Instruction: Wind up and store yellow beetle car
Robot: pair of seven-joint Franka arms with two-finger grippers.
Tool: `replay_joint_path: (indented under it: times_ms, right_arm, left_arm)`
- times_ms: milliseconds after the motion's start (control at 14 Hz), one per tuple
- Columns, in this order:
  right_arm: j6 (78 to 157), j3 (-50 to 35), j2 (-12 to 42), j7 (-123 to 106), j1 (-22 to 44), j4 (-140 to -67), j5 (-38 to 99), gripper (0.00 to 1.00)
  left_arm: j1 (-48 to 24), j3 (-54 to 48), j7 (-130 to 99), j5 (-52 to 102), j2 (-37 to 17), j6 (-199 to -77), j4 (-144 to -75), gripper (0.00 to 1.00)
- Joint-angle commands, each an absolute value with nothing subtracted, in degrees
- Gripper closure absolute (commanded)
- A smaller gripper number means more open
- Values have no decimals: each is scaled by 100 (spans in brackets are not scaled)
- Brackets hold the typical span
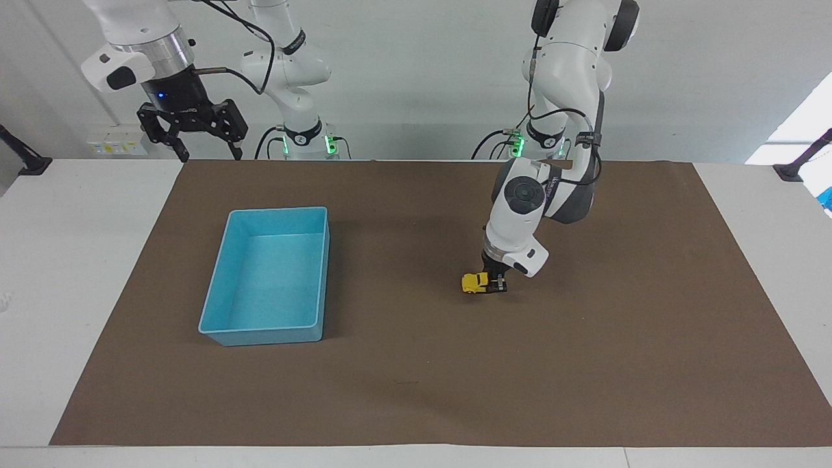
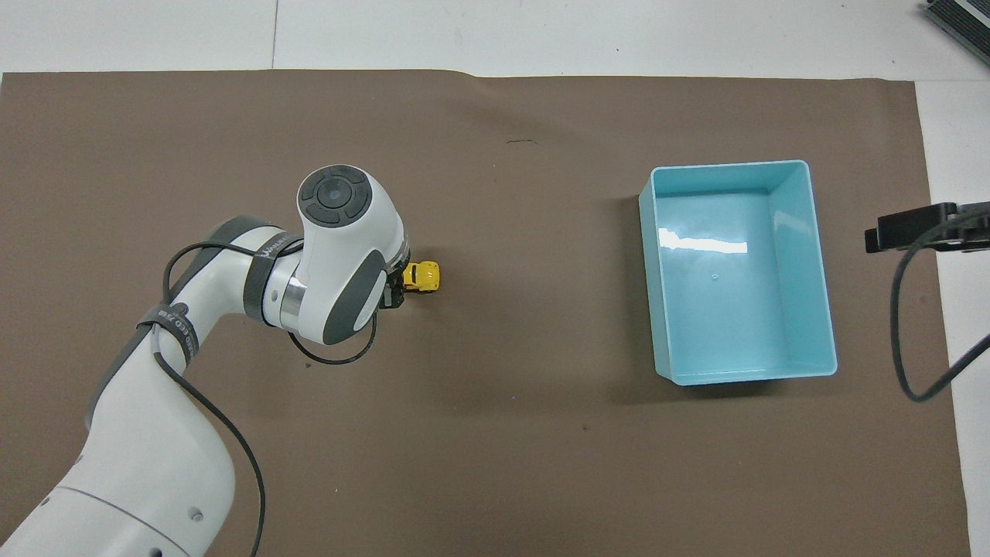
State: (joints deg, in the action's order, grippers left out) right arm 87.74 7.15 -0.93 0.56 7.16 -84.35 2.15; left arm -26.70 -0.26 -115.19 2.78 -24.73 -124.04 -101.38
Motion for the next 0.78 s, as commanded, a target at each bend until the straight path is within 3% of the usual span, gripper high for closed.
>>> replay_joint_path:
  times_ms: [0, 285, 356, 427, 712]
  right_arm:
    - [8771, 738, -176, -9, 694, -8517, 325, 0]
    - [8771, 738, -176, -9, 694, -8517, 325, 0]
    - [8771, 738, -176, -9, 694, -8517, 325, 0]
    - [8771, 738, -176, -9, 694, -8517, 325, 0]
    - [8780, 738, -185, -9, 694, -8517, 325, 0]
  left_arm:
    - [-2575, 35, -11399, 132, -2628, -12639, -10301, 70]
    - [-2575, 53, -11391, 132, -2619, -12639, -10310, 67]
    - [-2575, 53, -11295, 123, -2619, -12613, -10301, 4]
    - [-2575, 53, -11050, 88, -2576, -12499, -10257, 0]
    - [-2435, 44, -10881, 79, -2276, -12349, -10239, 0]
